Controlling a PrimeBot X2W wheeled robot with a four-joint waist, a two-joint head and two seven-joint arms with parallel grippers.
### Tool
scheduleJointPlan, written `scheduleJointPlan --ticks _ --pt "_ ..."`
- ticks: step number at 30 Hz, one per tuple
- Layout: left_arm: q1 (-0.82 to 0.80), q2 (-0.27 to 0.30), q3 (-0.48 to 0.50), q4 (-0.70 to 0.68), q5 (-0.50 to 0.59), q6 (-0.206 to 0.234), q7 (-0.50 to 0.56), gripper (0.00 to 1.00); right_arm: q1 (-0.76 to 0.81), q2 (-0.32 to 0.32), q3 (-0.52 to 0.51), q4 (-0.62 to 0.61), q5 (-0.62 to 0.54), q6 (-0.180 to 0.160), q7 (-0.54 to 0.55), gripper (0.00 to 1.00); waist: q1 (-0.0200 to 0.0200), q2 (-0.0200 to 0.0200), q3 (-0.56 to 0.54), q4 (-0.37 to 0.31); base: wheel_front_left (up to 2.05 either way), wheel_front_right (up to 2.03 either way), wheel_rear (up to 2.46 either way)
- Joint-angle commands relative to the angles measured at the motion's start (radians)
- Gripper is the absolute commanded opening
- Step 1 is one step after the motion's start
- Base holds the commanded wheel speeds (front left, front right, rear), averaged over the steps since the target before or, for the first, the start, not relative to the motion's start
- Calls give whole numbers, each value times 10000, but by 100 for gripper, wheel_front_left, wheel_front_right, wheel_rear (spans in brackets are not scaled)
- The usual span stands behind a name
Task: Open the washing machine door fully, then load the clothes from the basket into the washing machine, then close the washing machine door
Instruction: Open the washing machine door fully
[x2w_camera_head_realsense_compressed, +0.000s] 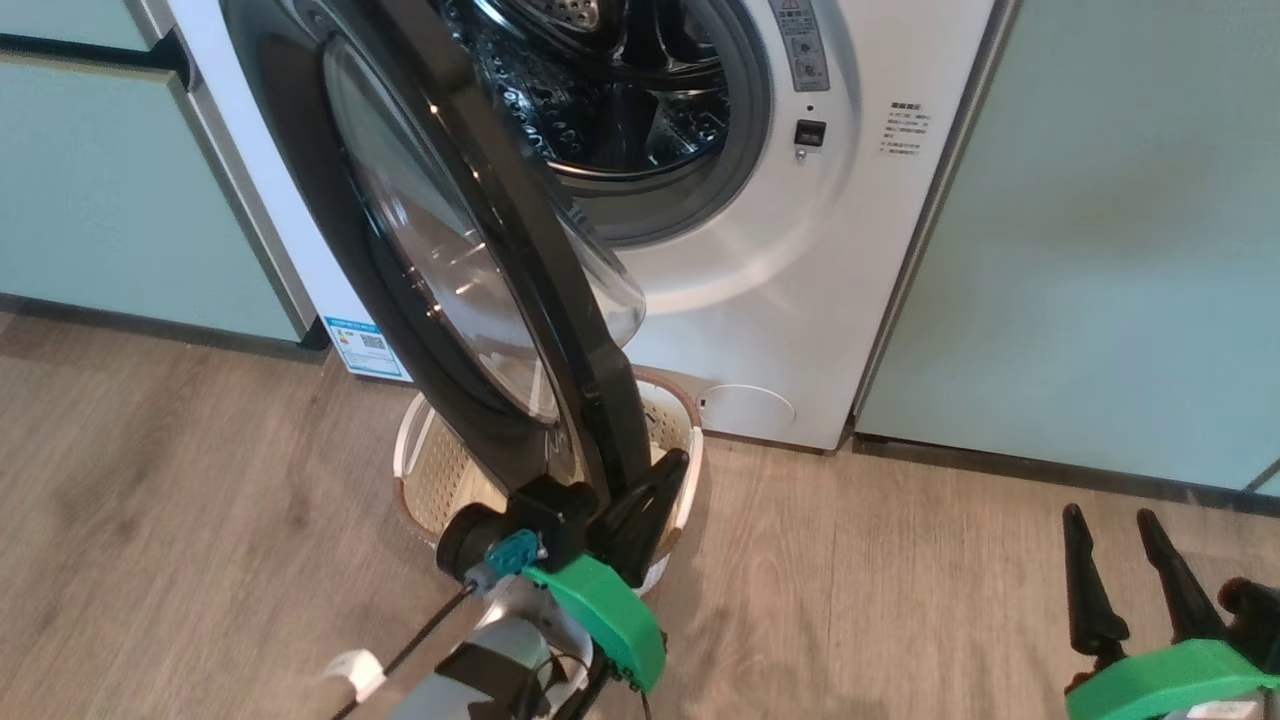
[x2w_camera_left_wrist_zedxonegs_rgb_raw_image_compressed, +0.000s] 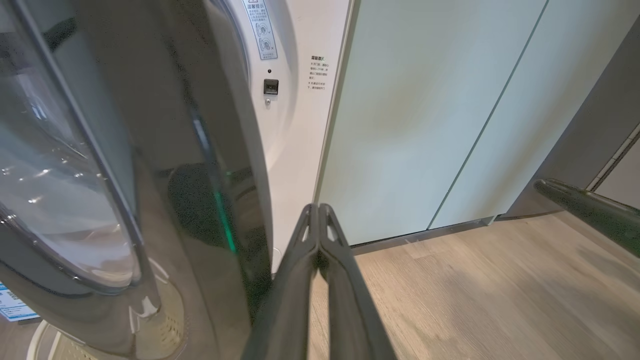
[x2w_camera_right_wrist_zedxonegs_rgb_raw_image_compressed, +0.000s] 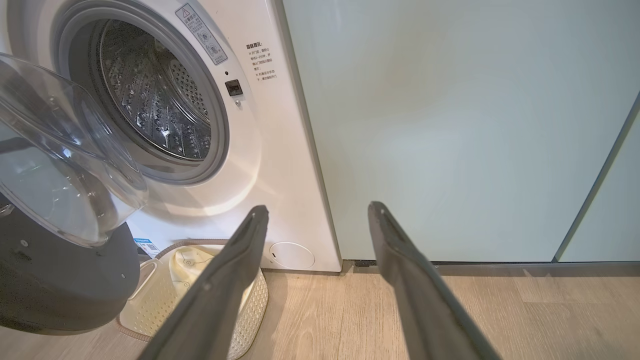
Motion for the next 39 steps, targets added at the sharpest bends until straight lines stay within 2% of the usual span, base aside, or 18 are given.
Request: scheduleJointPlan --ticks 1,22,39 --pt "-281 131 476 -359 -79 15 -106 0 -366 -138 147 -290 -37 44 -95 100 0 0 -19 40 0 0 0" --pt "54 408 988 -633 -243 97 -106 0 -308 -132 139 -264 -28 44 -95 100 0 0 -96 545 0 0 0" --pt "170 686 1108 -940 -98 -147 -107 0 -350 -78 160 -245 -18 44 -95 100 0 0 -60 1136 0 0 0"
